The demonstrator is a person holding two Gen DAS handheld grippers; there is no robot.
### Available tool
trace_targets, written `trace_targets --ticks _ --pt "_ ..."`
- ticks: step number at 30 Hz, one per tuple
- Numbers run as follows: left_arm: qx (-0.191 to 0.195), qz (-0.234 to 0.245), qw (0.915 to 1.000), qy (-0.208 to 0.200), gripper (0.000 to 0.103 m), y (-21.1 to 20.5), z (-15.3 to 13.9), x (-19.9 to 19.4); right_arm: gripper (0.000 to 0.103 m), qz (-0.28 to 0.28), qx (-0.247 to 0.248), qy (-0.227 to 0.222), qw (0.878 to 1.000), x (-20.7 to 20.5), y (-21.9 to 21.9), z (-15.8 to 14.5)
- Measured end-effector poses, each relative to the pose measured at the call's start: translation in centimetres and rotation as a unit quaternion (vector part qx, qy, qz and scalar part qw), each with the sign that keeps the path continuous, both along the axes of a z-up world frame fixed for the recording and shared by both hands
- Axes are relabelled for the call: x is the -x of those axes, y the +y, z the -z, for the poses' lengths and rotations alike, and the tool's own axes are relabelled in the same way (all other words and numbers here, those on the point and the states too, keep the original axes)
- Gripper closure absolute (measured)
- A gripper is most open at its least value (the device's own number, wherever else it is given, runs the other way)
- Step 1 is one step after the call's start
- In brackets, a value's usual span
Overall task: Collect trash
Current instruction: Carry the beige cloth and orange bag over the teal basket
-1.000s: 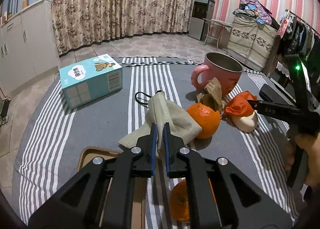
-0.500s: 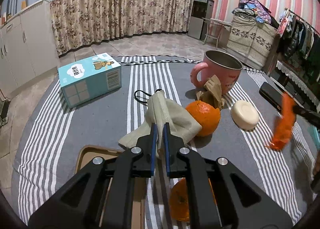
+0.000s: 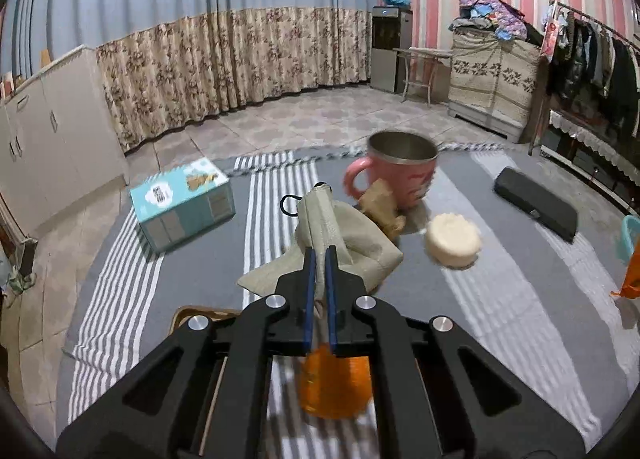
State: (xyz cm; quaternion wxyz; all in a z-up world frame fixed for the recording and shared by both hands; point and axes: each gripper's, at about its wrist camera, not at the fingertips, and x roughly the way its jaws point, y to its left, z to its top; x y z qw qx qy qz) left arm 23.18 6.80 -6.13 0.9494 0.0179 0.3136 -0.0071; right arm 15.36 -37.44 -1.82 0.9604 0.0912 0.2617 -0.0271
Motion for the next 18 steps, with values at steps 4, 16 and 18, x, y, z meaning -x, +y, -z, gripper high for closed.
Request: trace_targets --ticks 4,16,18 --pt "0.002 0.017 0.9994 -0.029 0.100 -2.2 -3.0 1.8 0.101 0.022 -0.022 -0.014 0.999 1.2 -3.1 -0.2" --pt "0.007 0.117 0.9901 -0.077 0.100 -15.5 -7.1 4.0 0.101 0.102 -0.042 -0.049 0.993 4.2 -12.6 -1.0" --pt "0.014 0.133 0.9879 -0.078 0.100 -17.6 -7.0 4.1 0.101 0.117 -0.043 -0.049 0.991 4.5 -13.9 -0.8"
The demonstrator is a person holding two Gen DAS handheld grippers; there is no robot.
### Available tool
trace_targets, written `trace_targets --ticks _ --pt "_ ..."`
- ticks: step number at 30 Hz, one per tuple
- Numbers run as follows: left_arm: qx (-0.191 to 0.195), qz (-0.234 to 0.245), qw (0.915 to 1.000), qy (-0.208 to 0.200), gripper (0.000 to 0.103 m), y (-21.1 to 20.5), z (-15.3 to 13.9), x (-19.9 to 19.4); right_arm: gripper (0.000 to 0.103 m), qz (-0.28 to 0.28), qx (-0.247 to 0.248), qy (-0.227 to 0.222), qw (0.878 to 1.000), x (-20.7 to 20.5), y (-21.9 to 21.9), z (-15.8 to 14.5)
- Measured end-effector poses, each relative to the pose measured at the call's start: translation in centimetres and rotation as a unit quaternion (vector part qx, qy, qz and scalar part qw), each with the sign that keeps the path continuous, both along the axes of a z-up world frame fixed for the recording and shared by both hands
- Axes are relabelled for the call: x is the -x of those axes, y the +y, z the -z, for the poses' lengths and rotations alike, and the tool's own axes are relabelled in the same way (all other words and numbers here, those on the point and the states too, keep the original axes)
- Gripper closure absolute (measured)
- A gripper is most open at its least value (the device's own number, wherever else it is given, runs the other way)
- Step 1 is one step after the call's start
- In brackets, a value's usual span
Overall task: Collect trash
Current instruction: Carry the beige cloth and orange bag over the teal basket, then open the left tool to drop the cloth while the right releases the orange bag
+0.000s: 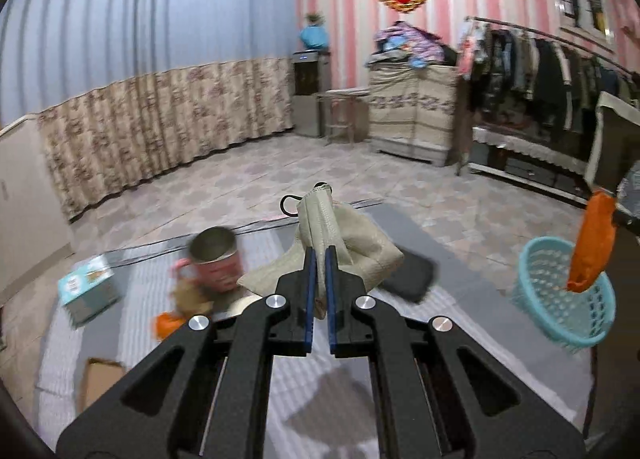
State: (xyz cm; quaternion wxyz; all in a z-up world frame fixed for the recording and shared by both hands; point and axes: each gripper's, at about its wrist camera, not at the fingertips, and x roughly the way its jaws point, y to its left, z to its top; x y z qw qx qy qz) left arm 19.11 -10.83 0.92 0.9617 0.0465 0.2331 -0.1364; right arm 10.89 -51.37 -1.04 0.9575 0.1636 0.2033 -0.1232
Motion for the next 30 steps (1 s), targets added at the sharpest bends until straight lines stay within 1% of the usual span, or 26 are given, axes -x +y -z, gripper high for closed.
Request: trace_targets --ticks 2,6,10,12,16,19,24,27,30 --pt "0.011 0.022 0.9997 0.005 0.100 -2.7 0.1 -0.1 0.101 0.007 -0.001 0.000 1.000 0.2 -1.0 0.1" --pt "0.022 0.069 0.9973 0.011 0.100 -7.8 0.6 0.2 0.101 0.025 -0.004 0.005 1.000 0.5 -3.1 0.6" --pt "0.029 0.123 0.9917 0.024 0.100 -13.0 1.8 0.8 0.101 0.038 -0.019 0.007 0.999 0.7 -4.8 1.2" --pt "0.026 0.149 0.9880 0.030 0.100 -15.7 2.6 1.3 0.101 0.042 -0.028 0.009 0.999 0.6 -5.3 1.6" --pt "0.020 0.188 0.9811 0.043 0.100 -19.3 4.2 2.0 0.101 0.042 -0.033 0.017 0.998 0.3 -6.0 2.4" --pt "0.014 0.208 0.9768 0.051 0.100 -22.0 5.3 2.3 0.101 0.046 -0.036 0.019 0.998 0.3 -6.4 2.7" --pt "0.005 0.224 0.9726 0.063 0.100 -25.5 6.5 2.1 0.101 0.052 -0.030 0.032 0.998 -0.1 -6.7 3.1" --pt "-0.009 0.229 0.9712 0.064 0.100 -27.2 7.2 2.0 0.102 0.059 -0.027 0.039 0.997 -0.2 -6.9 3.3" --pt "-0.030 0.234 0.9703 0.055 0.100 -28.8 7.5 2.2 0.102 0.064 -0.031 0.047 0.996 -0.2 -7.1 3.7"
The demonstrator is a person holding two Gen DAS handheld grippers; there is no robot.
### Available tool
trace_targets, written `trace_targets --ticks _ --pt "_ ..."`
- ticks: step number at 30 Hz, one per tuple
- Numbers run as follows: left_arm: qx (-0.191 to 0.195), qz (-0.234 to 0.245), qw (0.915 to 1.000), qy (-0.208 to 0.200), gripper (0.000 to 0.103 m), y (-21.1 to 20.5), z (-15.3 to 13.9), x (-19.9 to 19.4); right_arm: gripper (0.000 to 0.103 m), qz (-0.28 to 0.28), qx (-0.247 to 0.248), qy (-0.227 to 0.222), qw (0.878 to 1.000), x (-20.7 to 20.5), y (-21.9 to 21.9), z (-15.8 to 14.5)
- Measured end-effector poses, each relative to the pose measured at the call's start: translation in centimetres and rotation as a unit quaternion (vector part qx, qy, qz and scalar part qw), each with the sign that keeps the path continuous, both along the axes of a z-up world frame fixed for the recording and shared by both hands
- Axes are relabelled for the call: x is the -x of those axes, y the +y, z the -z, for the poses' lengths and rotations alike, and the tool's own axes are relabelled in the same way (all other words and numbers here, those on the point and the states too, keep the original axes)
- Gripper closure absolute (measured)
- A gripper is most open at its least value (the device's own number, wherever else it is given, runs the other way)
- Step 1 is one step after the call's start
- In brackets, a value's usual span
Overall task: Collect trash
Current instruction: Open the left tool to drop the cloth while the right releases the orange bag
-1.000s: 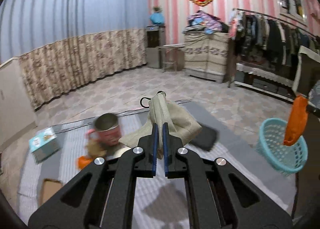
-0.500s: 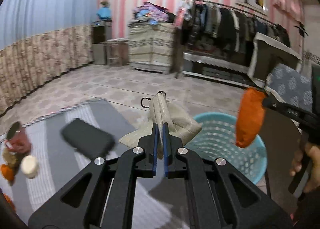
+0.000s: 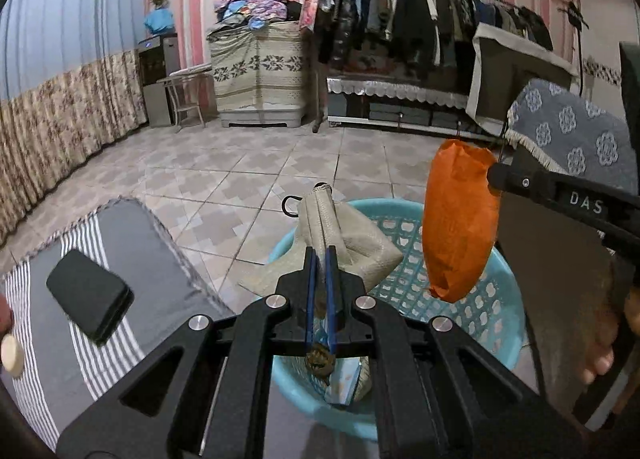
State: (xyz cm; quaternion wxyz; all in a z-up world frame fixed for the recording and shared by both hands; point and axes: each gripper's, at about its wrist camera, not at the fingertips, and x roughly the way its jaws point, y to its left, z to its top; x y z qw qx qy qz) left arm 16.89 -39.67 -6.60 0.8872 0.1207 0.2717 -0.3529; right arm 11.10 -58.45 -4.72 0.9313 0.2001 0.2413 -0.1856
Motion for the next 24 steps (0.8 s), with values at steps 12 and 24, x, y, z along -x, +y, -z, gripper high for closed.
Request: trace_targets --ticks 12,24 --pt "0.002 -0.040 0.9992 -0.009 0.041 -0.6 -2.2 -2.2 0.102 0.000 -0.017 0.016 1.000 0.1 -0.6 1.1" --pt "0.011 -0.106 0.9937 -0.033 0.017 3.9 -4.5 -2.9 0.098 -0.024 0.008 0.080 0.996 -2.4 3.3 2.3"
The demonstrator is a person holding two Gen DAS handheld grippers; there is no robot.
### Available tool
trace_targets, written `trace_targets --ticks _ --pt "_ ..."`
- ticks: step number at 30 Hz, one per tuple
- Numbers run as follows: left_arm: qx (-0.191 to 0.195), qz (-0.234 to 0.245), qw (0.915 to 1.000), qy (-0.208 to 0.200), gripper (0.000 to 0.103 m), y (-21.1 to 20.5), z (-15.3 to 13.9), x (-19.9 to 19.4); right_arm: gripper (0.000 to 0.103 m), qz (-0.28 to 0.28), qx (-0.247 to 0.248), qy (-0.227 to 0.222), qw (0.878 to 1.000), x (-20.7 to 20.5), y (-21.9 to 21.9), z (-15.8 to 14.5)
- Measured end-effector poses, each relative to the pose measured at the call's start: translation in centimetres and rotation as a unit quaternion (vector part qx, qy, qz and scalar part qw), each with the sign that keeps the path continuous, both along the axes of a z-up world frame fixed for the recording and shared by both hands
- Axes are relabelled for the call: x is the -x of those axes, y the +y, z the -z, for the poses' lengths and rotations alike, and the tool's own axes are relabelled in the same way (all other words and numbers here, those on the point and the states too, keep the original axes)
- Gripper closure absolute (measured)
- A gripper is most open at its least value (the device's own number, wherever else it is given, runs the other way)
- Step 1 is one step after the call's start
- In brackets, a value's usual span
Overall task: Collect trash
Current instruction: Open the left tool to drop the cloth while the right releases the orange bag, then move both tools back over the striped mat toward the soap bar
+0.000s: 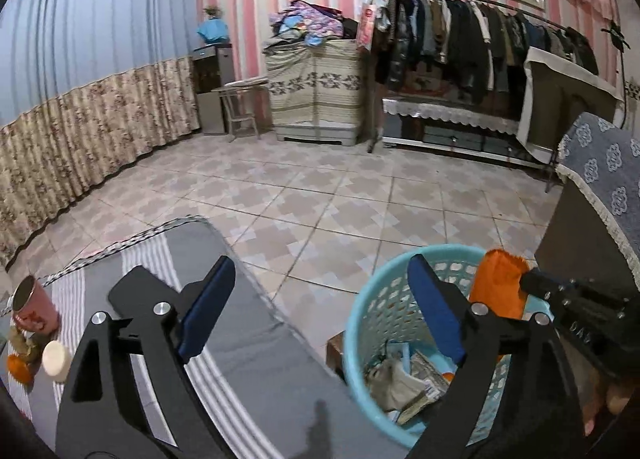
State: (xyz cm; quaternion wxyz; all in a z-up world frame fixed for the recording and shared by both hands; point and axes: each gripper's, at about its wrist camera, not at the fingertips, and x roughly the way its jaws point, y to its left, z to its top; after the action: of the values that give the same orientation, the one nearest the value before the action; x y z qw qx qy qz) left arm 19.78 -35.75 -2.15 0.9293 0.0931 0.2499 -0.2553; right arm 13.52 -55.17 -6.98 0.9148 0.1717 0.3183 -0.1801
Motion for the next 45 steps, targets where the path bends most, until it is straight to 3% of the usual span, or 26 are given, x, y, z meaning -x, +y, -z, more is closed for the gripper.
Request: trace_targets --ticks 1,2,3,4,7,8,9,13,29,34,39,45 --pt "0.003 -0.005 1.0000 0.001 0.016 0.7 -0.1 0.0 0.096 -0.002 0.001 0.006 1.000 -0.3 0.4 0.1" --pt "0.005 -0.008 1.0000 0.001 0.016 1.2 -0.2 0.0 0.080 -0.005 0.002 0.013 1.000 -0.5 0.9 0.2" --pt "0.007 -0.012 0.9999 0.001 0.015 1.7 -0.3 0.1 0.052 -0.005 0.005 0.016 1.000 -0.6 1.3 0.3" --pt "0.008 -0.015 0.9998 0.000 0.014 2.1 -0.5 0.1 0.044 -0.001 0.009 0.016 1.000 -0.6 1.7 0.2" --pt "0.015 -0.028 0.9995 -0.004 0.010 3.7 -1.1 0.2 0.035 -0.005 0.005 0.023 1.000 -0.9 2.6 0.2" --pt "0.018 -0.032 0.9993 -0.004 0.010 4.2 -1.2 0.3 0.025 -0.008 0.000 0.021 1.000 -1.0 2.9 0.3" --pt "0.021 -0.035 0.9992 -0.003 0.009 4.6 -1.3 0.3 0.021 -0.009 -0.001 0.018 1.000 -0.9 3.2 0.3" --pt "0.026 -0.048 0.9985 -0.006 0.008 6.2 -1.8 0.4 0.011 -0.005 0.027 0.013 1.000 -1.0 3.9 -0.3" --pt "0.027 -0.099 0.9944 -0.025 0.006 12.5 -1.9 1.6 0.007 -0.024 0.056 -0.074 0.995 -0.3 7.1 -3.0" --pt "0.024 -0.118 0.9926 -0.020 0.006 15.1 -1.6 1.9 0.007 -0.050 0.061 -0.083 0.993 -0.7 9.4 -3.0" --pt "0.023 -0.142 0.9894 -0.016 0.006 18.3 -1.0 2.1 0.007 -0.085 0.099 -0.084 0.988 -1.1 12.3 -3.0" --pt "0.022 -0.168 0.9855 -0.010 0.006 22.1 -0.4 2.6 0.007 -0.114 0.072 -0.098 0.986 -1.0 14.3 -3.0"
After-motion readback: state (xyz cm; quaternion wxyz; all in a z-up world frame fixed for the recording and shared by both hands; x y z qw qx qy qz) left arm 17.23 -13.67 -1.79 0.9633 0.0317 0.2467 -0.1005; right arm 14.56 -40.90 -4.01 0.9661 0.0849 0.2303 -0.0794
